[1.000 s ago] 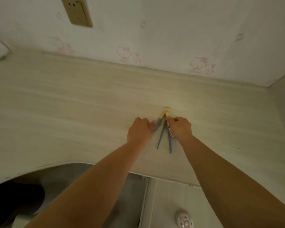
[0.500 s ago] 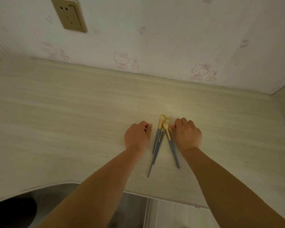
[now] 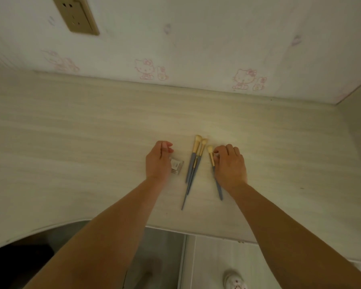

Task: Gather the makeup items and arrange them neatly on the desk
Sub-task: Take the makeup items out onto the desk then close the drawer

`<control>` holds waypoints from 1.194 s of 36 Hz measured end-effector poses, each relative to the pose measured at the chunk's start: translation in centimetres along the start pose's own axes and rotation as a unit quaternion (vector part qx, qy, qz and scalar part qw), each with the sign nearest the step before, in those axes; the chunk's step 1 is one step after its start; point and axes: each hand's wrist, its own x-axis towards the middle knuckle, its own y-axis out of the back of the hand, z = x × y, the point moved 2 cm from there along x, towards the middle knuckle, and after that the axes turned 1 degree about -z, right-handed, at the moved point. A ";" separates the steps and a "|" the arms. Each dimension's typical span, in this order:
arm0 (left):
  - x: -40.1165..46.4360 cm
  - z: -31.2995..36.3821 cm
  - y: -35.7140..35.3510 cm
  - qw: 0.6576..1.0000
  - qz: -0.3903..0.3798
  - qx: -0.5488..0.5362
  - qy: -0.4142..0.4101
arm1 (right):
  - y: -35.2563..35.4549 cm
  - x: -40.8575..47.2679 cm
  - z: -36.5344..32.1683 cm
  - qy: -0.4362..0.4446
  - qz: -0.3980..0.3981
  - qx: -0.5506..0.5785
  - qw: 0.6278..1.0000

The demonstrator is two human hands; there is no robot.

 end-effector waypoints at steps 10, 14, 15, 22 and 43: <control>-3.4 0.1 0.4 0.961 -0.077 0.250 -0.084 | 2.3 -4.1 0.3 0.005 0.007 0.090 0.996; -6.0 0.4 0.5 0.928 -0.089 0.347 -0.100 | 3.0 -7.8 0.8 0.001 0.027 0.072 0.997; -6.9 0.5 0.6 0.926 -0.089 0.353 -0.104 | 3.1 -8.9 1.0 0.003 0.025 0.069 0.997; -16.9 0.2 0.7 0.918 -0.113 0.319 -0.206 | 3.8 -18.5 3.7 0.017 0.049 0.064 0.997; -37.3 -14.1 -3.6 0.701 -0.426 0.569 0.062 | -8.3 -35.8 11.4 0.051 -0.428 -0.017 0.902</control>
